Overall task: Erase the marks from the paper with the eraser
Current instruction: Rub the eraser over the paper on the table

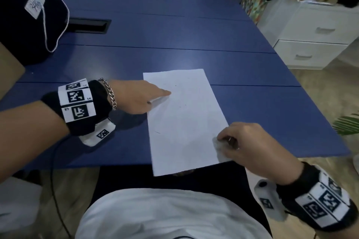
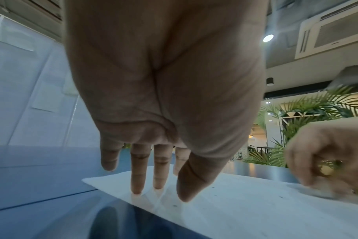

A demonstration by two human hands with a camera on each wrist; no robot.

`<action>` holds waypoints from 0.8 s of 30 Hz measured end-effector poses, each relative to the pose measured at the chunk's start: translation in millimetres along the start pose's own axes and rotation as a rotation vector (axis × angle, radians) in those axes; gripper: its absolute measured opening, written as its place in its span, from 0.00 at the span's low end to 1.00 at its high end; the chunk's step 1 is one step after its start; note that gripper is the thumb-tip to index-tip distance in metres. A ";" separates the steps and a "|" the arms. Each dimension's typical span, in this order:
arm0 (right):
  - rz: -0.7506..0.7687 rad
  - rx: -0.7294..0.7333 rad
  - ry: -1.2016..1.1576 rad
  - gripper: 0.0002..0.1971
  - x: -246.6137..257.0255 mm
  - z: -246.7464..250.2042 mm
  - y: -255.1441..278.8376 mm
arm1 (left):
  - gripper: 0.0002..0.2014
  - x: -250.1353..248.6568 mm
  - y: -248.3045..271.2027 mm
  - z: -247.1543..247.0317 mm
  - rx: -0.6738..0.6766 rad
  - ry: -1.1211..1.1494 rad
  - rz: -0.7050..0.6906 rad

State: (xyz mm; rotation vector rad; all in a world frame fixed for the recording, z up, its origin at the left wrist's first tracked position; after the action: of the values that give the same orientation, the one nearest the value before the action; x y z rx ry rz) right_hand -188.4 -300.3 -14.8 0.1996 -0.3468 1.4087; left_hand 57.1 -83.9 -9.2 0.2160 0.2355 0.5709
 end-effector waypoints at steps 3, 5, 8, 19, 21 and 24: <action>-0.052 -0.046 0.046 0.02 -22.8 11.9 -15.0 | 0.35 -2.5 8.7 1.3 -0.004 -0.026 -0.010; -0.086 -0.038 0.066 0.03 -33.8 17.0 -26.3 | 0.35 -4.4 11.4 2.9 -0.019 -0.038 -0.027; -0.117 -0.015 0.108 0.06 -39.5 23.0 -41.1 | 0.36 -6.6 8.9 3.1 -0.055 -0.020 -0.074; 0.065 0.058 0.057 0.06 34.4 -0.7 -102.1 | 0.56 -20.0 -29.2 -13.8 0.192 0.006 -0.050; 0.020 0.039 0.086 0.06 33.9 -4.5 -110.0 | 0.58 -19.8 -32.9 -14.2 0.213 -0.010 -0.025; 0.068 0.048 0.110 0.08 46.1 -14.7 -104.9 | 0.60 -17.5 -38.2 -16.2 0.229 -0.028 0.002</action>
State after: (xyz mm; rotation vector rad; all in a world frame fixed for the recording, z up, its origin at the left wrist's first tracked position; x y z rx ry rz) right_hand -77.7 -269.0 -5.2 0.1498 -0.2313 1.4900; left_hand 57.7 -122.8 -31.9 0.4456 0.2734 0.5418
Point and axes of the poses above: each hand's wrist, its own y-axis away from the middle knuckle, its own z-axis out of the back of the hand, x = y × z, the point moved 3 cm from there along -y, towards the middle knuckle, and after that the axes turned 9 degrees about -x, right-handed, at the moved point
